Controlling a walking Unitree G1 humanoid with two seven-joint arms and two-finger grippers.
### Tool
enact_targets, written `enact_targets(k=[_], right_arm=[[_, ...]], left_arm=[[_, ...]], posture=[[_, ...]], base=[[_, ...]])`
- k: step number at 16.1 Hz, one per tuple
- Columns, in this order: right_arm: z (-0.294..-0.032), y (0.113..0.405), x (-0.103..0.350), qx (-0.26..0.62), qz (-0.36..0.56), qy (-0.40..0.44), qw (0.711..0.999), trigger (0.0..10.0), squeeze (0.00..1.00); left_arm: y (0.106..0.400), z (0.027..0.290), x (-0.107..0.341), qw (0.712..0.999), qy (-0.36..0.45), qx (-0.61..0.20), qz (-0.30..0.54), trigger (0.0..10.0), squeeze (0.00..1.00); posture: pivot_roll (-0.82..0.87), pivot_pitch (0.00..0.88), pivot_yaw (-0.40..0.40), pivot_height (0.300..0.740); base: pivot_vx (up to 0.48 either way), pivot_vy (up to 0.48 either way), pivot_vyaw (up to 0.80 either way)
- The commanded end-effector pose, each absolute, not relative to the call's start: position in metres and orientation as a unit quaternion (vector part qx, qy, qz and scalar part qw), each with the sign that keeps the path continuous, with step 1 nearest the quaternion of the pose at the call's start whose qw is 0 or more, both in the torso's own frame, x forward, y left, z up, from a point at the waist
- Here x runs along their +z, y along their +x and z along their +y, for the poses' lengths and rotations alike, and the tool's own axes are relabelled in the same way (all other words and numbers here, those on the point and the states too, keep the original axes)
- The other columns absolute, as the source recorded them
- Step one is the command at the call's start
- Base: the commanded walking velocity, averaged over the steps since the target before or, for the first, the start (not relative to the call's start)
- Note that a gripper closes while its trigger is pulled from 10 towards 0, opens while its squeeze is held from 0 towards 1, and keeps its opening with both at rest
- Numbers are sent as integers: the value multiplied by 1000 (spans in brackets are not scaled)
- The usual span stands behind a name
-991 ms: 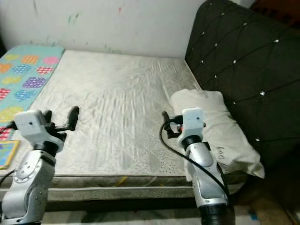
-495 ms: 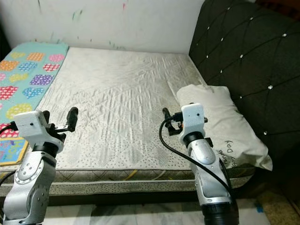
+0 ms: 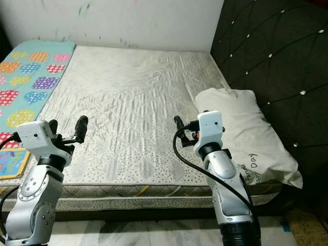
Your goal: Clean up the room
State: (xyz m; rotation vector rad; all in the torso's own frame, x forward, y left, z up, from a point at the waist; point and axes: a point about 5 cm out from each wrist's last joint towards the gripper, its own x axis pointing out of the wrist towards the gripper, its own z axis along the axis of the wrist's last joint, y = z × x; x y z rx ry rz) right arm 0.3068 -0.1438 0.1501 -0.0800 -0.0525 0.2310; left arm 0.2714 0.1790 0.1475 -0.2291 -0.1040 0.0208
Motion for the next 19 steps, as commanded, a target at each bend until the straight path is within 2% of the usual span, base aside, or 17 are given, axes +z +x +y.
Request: enact_targets(k=[1, 19], right_arm=[[-145, 306, 153, 117, -27, -40, 992, 10000, 0], [-147, 297, 140, 132, 1, -41, 990, 10000, 0]], left_arm=[[273, 176, 151, 991, -117, -1, -61, 10000, 0], [273, 175, 150, 991, -117, -4, -57, 10000, 0]], posture=[[-35, 0, -55, 740], [-34, 0, -52, 740]], base=[[277, 0, 0], [277, 0, 0]])
